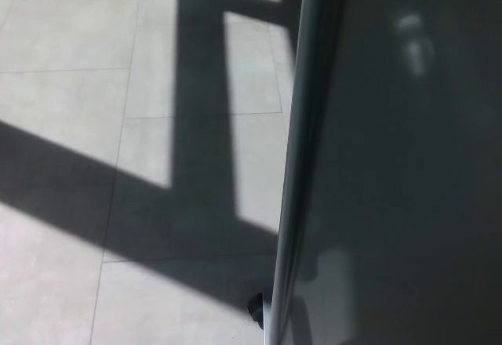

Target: A white board is being place on the right hand side and parallel to the robot and the robot uses its left hand to grab on the leftside of the whiteboard and drag the whiteboard from the right hand side to the left hand side

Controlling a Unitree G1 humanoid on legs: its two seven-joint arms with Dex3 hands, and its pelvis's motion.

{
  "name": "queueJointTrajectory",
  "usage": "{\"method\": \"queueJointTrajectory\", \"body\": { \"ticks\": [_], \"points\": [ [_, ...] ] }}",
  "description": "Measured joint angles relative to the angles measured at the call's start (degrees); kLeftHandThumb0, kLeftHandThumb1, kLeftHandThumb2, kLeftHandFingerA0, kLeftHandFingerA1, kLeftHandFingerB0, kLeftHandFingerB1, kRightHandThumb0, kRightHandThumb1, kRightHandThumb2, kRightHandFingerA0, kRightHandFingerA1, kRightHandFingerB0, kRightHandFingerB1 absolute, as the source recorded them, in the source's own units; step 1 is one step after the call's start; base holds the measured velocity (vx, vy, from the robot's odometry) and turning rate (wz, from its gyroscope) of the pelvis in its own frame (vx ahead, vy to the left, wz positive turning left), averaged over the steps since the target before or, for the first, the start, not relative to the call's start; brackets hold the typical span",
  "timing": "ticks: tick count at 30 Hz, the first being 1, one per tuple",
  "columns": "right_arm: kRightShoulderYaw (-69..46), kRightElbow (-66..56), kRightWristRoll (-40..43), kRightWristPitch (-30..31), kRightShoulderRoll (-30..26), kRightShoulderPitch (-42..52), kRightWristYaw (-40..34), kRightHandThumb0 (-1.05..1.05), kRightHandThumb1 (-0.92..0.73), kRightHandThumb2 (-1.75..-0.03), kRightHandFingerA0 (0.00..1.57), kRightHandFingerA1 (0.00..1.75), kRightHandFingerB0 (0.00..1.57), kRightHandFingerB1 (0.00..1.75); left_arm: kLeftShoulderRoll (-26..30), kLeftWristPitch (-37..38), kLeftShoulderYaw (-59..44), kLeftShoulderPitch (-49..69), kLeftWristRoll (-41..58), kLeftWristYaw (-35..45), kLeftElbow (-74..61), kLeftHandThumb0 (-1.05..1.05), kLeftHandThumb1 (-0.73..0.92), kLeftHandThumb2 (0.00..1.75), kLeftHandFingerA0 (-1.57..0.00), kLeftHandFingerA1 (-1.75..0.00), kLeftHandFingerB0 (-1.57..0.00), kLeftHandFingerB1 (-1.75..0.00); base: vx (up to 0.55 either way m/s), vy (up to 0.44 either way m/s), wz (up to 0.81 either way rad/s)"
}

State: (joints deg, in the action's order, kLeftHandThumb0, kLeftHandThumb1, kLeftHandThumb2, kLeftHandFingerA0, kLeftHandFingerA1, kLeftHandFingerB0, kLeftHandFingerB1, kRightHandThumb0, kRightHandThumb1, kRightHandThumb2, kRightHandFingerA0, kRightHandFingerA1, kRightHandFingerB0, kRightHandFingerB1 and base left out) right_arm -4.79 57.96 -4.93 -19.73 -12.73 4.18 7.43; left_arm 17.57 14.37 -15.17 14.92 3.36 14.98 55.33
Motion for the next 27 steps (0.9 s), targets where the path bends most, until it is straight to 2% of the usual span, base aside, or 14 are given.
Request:
{"method": "queueJointTrajectory", "body": {
  "ticks": [1,2,6,7,8,9,11,12,14,15,17,18,19,27],
  "points": [
    [-0.2,0.3,0.1,-0.7,0.0,-0.1,0.2,-0.55,-0.78,-0.79,0.57,1.18,0.15,0.63,0.1,0.4,-0.3,0.1,0.2,0.4,-0.6,-0.39,0.65,0.67,-0.17,-0.34,-0.12,-0.3,0.0,0.0,0.0],
    [-0.3,0.7,0.1,-1.4,-0.1,-0.2,0.3,-0.56,-0.75,-0.79,0.58,1.19,0.16,0.64,0.2,0.7,-0.6,0.2,0.5,0.9,-1.4,-0.31,0.67,0.65,-0.11,-0.31,-0.11,-0.28,0.0,0.0,0.0],
    [-1.0,2.9,0.7,-5.5,-0.2,-0.8,1.4,-0.55,-0.75,-0.8,0.59,1.18,0.17,0.62,0.4,2.0,-2.4,0.8,3.1,4.8,-9.9,-0.28,0.65,0.63,-0.13,-0.31,-0.13,-0.28,0.0,0.0,0.0],
    [-1.0,3.0,0.8,-5.9,-0.2,-0.9,1.5,-0.56,-0.75,-0.8,0.57,1.19,0.16,0.63,0.4,2.0,-2.4,0.8,3.4,5.3,-11.0,-0.14,0.68,1.08,-0.03,-0.5,-0.01,-0.47,0.0,0.0,0.0],
    [-1.1,3.4,0.9,-6.7,-0.2,-1.0,1.5,-0.55,-0.76,-0.8,0.58,1.17,0.16,0.62,0.4,1.9,-2.5,0.6,4.2,6.4,-14.1,-0.15,0.69,1.08,-0.02,-0.49,0.0,-0.47,0.0,0.0,0.0],
    [-1.2,3.5,0.9,-6.9,-0.1,-1.1,1.6,-0.54,-0.73,-0.82,0.57,1.21,0.15,0.64,0.4,1.8,-2.5,0.4,4.6,6.8,-15.6,-0.3,0.57,0.67,-0.06,-0.28,-0.06,-0.25,0.0,0.0,0.0],
    [-1.2,3.9,0.9,-7.6,-0.1,-1.3,1.7,-0.55,-0.74,-0.8,0.58,1.2,0.16,0.65,0.5,0.9,-2.3,-0.5,5.7,8.2,-20.7,-0.26,0.6,0.61,-0.09,-0.26,-0.09,-0.25,0.0,0.0,0.0],
    [-1.2,4.1,0.9,-8.1,-0.1,-1.5,1.8,-0.55,-0.73,-0.8,0.59,1.2,0.16,0.65,0.6,0.1,-2.2,-1.4,6.6,9.2,-23.7,-0.18,0.64,1.05,-0.03,-0.5,0.0,-0.47,0.0,0.0,0.0],
    [-1.3,4.6,0.9,-9.0,-0.1,-1.8,1.9,-0.56,-0.74,-0.79,0.59,1.2,0.16,0.65,1.1,-1.8,-2.0,-3.5,8.1,10.8,-29.1,-0.2,0.62,1.04,-0.04,-0.51,0.0,-0.47,0.0,0.0,0.0],
    [-1.3,4.9,0.9,-9.4,-0.1,-2.0,1.9,-0.56,-0.74,-0.8,0.62,1.2,0.17,0.65,1.5,-2.7,-1.7,-4.9,8.8,11.5,-31.5,-0.37,0.54,0.68,-0.03,-0.34,-0.09,-0.28,0.0,0.0,0.0],
    [-1.4,5.2,1.0,-10.2,-0.1,-2.4,2.0,-0.55,-0.75,-0.81,0.63,1.22,0.18,0.67,2.6,-4.4,-1.1,-7.9,9.4,12.4,-35.1,-0.2,0.61,1.03,-0.06,-0.51,0.0,-0.47,0.0,0.0,0.0],
    [-1.6,5.5,1.0,-10.6,-0.1,-2.5,2.1,-0.55,-0.75,-0.81,0.63,1.22,0.18,0.67,3.1,-5.3,-0.5,-9.6,9.5,12.7,-37.0,-0.2,0.61,1.03,-0.06,-0.51,0.0,-0.47,0.0,0.0,0.0],
    [-1.7,5.7,1.0,-10.9,-0.2,-2.5,2.1,-0.55,-0.74,-0.82,0.61,1.24,0.17,0.67,3.5,-6.0,0.1,-10.8,9.5,12.9,-38.5,-0.28,0.56,0.59,-0.09,-0.35,-0.07,-0.22,0.0,0.0,0.0],
    [-2.3,6.9,1.2,-12.7,-0.2,-2.7,2.5,-0.56,-0.74,-0.79,0.61,1.21,0.16,0.64,3.2,-13.1,5.7,-18.9,10.0,13.5,-47.0,-0.2,0.52,0.69,-0.04,-0.31,-0.03,-0.16,0.0,0.0,0.0]
  ]
}}
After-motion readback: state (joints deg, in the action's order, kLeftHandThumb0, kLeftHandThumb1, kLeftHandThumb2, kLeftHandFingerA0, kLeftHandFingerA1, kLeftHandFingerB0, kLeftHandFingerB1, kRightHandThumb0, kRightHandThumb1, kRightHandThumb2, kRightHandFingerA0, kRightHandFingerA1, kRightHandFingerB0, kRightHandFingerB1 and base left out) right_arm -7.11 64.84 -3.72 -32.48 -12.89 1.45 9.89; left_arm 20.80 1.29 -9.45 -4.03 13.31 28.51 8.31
